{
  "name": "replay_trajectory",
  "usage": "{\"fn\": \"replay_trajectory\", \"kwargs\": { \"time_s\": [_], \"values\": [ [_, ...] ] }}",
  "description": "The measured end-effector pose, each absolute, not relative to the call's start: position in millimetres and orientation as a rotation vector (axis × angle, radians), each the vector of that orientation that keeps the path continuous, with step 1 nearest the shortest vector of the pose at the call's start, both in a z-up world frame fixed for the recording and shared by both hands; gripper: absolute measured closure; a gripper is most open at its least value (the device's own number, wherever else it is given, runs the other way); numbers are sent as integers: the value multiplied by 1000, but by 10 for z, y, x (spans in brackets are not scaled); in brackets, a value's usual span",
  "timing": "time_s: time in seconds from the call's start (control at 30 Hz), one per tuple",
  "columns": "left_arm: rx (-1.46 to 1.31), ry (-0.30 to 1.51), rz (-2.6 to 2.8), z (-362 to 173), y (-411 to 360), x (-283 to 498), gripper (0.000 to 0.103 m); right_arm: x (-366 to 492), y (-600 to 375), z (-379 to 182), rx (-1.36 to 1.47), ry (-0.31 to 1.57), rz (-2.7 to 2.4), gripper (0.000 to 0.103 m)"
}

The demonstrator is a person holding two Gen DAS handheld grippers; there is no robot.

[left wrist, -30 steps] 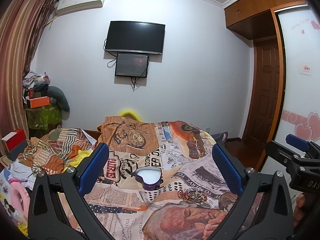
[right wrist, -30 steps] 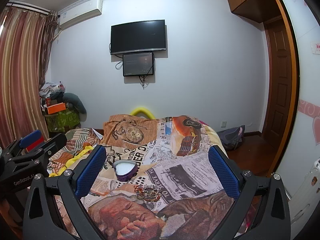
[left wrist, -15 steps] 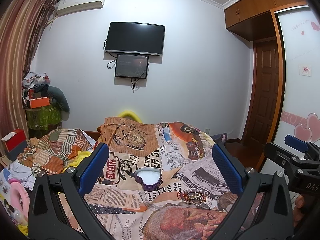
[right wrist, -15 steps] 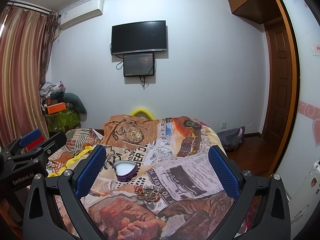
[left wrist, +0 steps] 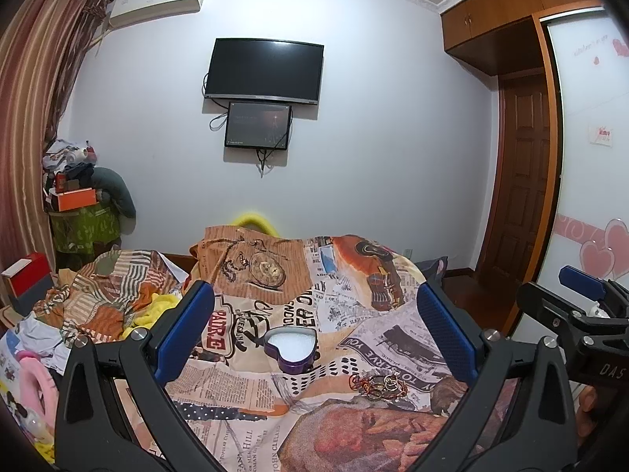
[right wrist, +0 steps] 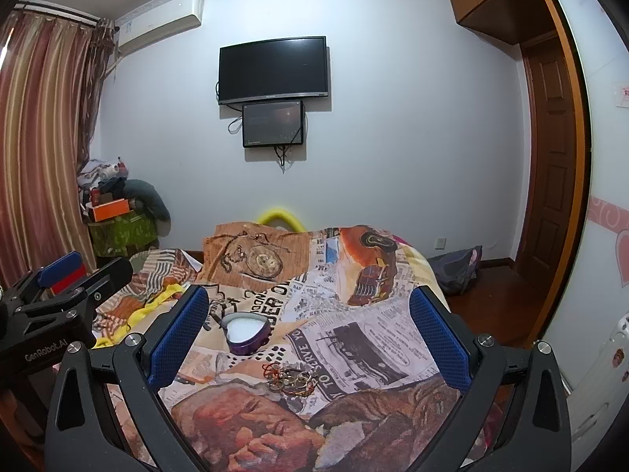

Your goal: Organize jewelry

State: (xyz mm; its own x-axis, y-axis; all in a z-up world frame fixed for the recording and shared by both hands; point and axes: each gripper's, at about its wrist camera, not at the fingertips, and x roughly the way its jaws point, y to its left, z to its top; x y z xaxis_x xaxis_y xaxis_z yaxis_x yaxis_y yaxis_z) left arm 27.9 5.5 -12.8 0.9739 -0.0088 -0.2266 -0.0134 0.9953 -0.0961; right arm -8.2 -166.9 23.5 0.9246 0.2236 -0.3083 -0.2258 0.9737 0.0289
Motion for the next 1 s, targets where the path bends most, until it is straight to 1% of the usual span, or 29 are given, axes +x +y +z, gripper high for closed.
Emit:
{"fn": "replay_trajectory", "kwargs": {
  "time_s": [0.27,0.67,0.9,1.0],
  "values": [
    [-114,315,-9,-321,92,593,0,171,-1734,34,-11,391,217,2],
    [-89,566,16,-972,153,1322,0,673,-1944,-545,-41,593,162,2],
    [24,706,-17,-1370,-35,1633,0,903,-1988,-833,-67,708,191,2],
    [55,726,-16,-1461,-92,1702,0,1020,-1974,-908,-67,754,233,2]
  ]
}}
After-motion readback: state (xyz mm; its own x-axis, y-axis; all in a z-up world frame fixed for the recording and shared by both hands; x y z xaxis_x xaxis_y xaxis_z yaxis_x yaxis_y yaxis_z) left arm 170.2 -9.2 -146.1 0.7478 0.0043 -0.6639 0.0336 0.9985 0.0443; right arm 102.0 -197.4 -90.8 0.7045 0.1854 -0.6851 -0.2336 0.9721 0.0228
